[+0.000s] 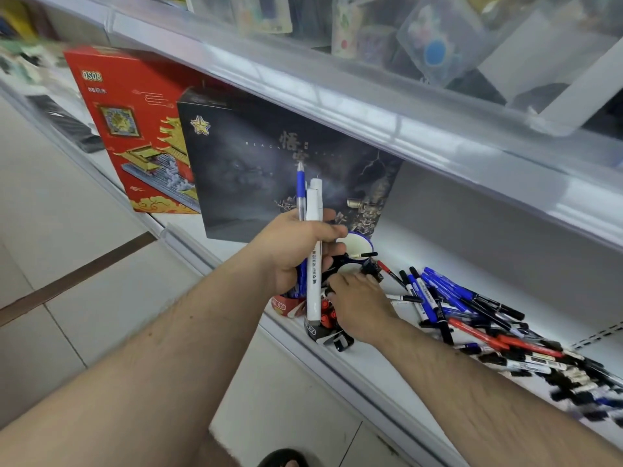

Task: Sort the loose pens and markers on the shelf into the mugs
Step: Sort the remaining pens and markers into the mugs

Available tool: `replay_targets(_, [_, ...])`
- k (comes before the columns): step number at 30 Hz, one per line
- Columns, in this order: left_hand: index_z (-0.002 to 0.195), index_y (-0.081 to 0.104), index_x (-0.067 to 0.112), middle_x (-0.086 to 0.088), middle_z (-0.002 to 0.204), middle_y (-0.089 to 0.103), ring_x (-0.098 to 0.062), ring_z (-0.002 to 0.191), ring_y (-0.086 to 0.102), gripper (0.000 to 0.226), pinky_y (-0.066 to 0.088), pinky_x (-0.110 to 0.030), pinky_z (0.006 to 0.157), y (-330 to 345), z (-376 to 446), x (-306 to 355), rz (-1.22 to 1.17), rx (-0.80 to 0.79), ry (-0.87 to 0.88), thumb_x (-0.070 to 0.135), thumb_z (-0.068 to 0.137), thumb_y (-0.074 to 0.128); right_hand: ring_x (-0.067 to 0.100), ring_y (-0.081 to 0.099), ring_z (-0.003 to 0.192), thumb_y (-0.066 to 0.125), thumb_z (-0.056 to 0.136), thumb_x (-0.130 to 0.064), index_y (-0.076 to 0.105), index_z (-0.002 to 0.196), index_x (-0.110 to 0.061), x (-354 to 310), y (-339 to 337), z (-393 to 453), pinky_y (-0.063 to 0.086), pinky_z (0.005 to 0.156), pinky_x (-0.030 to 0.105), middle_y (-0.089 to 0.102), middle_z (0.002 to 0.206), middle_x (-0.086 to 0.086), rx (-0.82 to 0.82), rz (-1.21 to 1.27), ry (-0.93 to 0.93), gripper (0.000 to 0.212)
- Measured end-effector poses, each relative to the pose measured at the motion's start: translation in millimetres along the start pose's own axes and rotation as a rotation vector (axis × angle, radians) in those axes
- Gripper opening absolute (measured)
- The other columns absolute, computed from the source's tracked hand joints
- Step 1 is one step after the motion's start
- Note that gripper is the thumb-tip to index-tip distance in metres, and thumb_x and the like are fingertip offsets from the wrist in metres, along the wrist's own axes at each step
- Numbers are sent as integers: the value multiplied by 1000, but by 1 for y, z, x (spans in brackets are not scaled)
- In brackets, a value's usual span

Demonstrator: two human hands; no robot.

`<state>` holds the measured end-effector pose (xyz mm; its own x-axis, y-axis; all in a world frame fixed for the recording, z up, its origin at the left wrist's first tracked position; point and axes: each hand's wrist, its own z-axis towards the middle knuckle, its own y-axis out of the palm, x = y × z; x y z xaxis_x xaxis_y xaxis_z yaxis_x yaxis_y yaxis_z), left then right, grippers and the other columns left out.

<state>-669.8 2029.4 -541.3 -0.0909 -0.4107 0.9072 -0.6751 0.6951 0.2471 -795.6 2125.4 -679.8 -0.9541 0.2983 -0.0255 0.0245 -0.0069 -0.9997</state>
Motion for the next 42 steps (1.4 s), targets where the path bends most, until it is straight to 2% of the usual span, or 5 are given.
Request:
replay_targets(6, [119, 60, 12, -6, 96, 72, -13, 67, 69, 33, 54, -28, 64, -2, 3, 1, -43, 28, -3, 4, 88, 68, 23, 41, 119, 26, 104, -34, 47, 118, -20, 2, 10, 1, 26, 101, 37, 52, 127, 1, -116, -35, 127, 28])
replay_targets(12, [118, 61, 10, -6, 92, 71, -13, 65, 68, 34, 53, -30, 67, 3, 1, -1, -41, 21, -18, 3, 86, 70, 28, 12, 144, -12, 71, -68, 20, 153, -14, -3, 25, 2, 5, 119, 51, 22, 155, 8, -250, 7, 169, 104])
replay_targets(16, [119, 60, 10, -5, 93, 72, -13, 66, 68, 34, 53, -30, 68, 3, -1, -3, -69, -25, -25, 3, 87, 69, 23, -9, 151, 7, 93, -65, 7, 158, -17, -4, 14, 6, -6, 120, 52, -1, 165, 3, -259, 106, 246, 81])
replay_targets(23, [120, 60, 15, 0, 88, 69, -13, 62, 59, 38, 52, -28, 60, 19, -4, -4, -420, -270, 86, 2, 85, 62, 23, 62, 75, 40, 103, -41, 68, 86, -23, -41, -82, -65, 53, 72, 42, 68, 79, 4, 428, 1336, 597, 37])
replay_targets(42, [107, 63, 14, -4, 88, 74, -23, 78, 73, 27, 62, -37, 71, 114, -70, -14, -437, -522, 80, 1, 84, 57, 23, 59, 53, 38, 105, -16, 63, 96, -1, -33, -136, -216, 40, 54, 30, 73, 80, 16, 359, 1615, 698, 30])
